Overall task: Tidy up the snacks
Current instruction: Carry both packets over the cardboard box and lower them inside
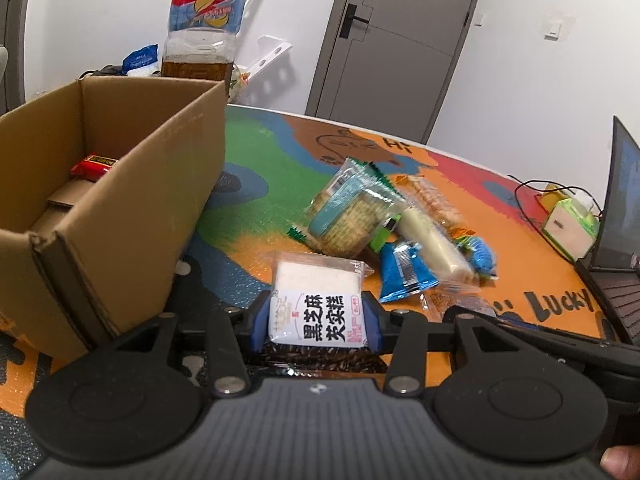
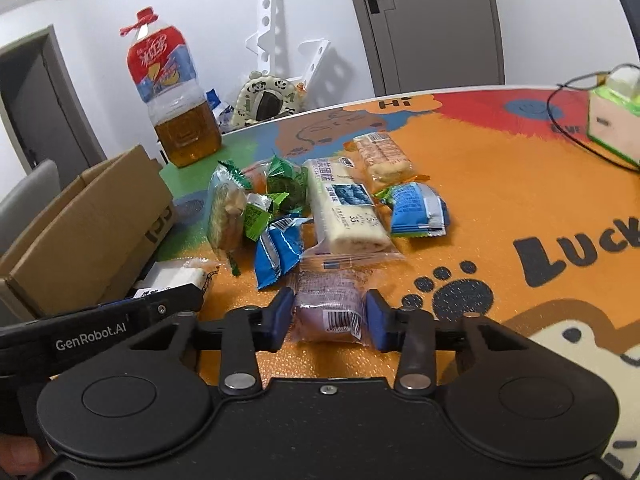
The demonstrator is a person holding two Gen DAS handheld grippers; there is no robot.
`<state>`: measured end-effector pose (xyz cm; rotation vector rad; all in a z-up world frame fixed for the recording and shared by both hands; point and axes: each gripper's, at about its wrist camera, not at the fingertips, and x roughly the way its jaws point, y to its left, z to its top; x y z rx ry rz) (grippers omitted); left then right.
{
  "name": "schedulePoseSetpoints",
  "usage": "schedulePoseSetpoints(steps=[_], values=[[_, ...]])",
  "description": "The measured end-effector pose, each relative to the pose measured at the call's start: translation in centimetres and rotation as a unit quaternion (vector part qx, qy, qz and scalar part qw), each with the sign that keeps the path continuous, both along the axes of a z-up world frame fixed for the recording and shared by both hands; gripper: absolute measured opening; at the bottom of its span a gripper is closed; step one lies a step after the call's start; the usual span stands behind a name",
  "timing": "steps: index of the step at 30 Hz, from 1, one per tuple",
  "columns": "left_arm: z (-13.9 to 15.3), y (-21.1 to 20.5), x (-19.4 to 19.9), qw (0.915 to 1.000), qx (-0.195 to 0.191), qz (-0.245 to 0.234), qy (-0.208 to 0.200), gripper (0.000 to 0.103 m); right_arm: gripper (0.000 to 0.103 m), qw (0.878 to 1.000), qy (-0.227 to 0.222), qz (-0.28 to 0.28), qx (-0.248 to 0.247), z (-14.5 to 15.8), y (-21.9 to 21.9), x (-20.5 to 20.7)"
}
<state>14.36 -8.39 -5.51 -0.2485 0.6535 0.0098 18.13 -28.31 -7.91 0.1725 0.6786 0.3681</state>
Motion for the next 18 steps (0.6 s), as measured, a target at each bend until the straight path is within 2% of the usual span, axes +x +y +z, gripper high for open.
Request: schedulePoseSetpoints(steps=[8,18], values=[[1.8,-0.3,-1.1,0.9997,-0.003,-0.007,-0.024,0.045,0.037,0.999,-0.022,-0.015,0.022,1.3,-1.1,-1.5],[5.9,0.8,-2.8,0.9973,-0.003,0.003,-0.073,0.045,0.037,0.995,-0.077,-0.005,0.058,5.2,-1.0,-2.8]])
